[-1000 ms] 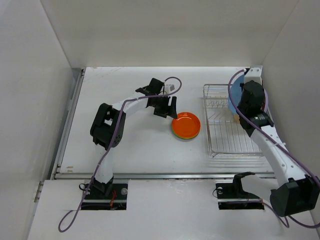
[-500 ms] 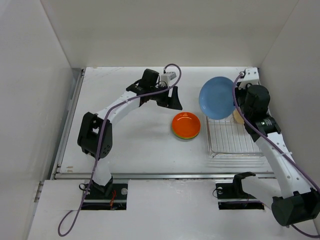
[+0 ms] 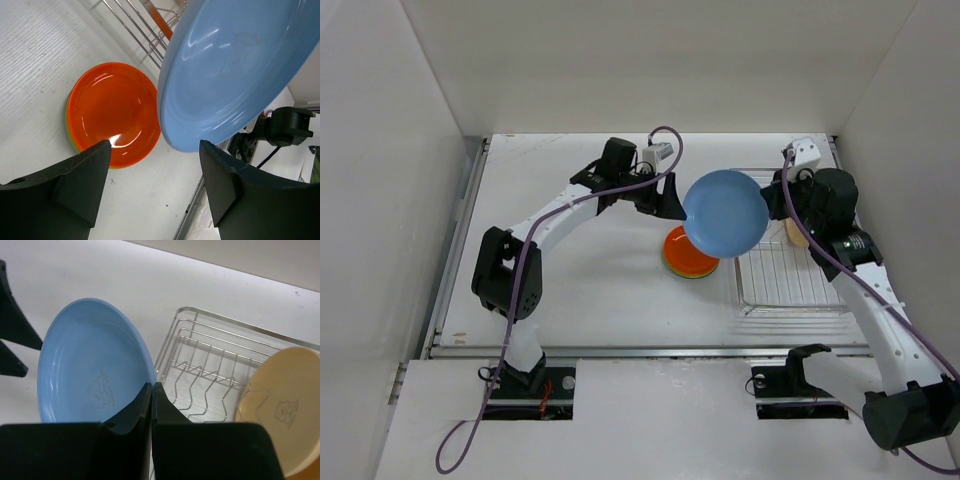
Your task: Unload the plates from the dish rack
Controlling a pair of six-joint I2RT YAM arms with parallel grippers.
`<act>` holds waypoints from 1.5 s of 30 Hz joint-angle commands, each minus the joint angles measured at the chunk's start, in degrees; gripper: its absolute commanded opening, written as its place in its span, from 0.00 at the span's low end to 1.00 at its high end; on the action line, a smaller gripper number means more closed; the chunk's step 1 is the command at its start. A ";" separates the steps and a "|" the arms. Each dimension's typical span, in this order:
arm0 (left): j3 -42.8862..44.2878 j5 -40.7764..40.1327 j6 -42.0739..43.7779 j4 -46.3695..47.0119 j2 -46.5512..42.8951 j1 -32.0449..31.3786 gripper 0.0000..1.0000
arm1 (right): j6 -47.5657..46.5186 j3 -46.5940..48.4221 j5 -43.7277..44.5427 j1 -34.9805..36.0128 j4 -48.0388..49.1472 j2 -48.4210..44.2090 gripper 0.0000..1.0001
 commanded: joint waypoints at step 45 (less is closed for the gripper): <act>-0.99 -17.84 -9.56 -0.35 4.31 17.77 0.00 | 2.37 1.07 21.11 0.42 7.63 0.77 0.99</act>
